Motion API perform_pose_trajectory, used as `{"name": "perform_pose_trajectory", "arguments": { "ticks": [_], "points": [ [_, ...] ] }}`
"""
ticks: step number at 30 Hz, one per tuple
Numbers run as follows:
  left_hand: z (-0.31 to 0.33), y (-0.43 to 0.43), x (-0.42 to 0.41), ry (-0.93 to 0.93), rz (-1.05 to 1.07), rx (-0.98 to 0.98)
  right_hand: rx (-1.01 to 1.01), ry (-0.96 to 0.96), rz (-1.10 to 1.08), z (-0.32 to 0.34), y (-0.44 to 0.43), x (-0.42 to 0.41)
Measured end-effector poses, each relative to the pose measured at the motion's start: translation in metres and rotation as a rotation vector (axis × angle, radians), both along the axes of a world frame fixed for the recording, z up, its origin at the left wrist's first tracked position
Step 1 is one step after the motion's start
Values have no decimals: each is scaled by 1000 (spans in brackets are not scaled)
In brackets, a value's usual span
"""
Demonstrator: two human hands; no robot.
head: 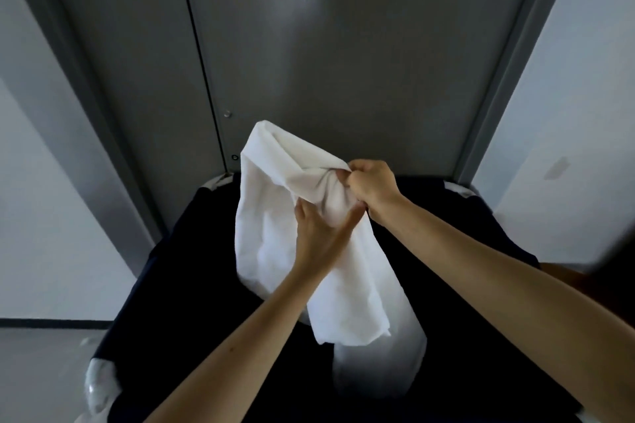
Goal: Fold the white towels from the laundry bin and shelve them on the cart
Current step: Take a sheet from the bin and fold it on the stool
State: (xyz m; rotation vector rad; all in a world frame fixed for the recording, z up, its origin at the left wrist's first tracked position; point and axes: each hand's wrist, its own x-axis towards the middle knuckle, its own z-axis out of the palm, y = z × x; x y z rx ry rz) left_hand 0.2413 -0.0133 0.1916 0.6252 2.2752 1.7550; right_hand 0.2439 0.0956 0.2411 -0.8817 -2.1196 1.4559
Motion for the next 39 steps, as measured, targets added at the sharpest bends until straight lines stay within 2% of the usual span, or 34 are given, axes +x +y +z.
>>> {"name": "perform_pose_trajectory", "arguments": {
  "ticks": [5, 8, 13, 17, 21, 25, 29, 33, 35, 39],
  "points": [
    [-13, 10, 15, -19, -12, -203, -53, 46, 19, 9, 8, 1],
    [-6, 14, 15, -18, 107, -176, -51, 38, 48, 10, 11, 6],
    [2, 15, 13, 46, 7, -220, -93, 55, 40, 7, 30, 17],
    [2, 17, 12, 76, 42, -286, -45, 26, 60, 4, 36, 22],
    [-3, 23, 19, 101, 65, -250, -28, 12, 75, 2, 43, 26],
    [-1, 26, 22, 176, 80, -144, 75, -12, 141, 4, 51, 30],
    [17, 36, 3, 306, -45, -194, 293, -36, 277, 10, 51, 35],
    [22, 41, -12, 286, -85, -280, 393, -30, 369, 3, 45, 42],
    [13, 41, -8, 247, -33, -209, 444, -16, 408, -2, 43, 46],
    [3, 37, -13, 180, 136, 33, 326, 96, 562, -18, 42, 53]
  ]
}}
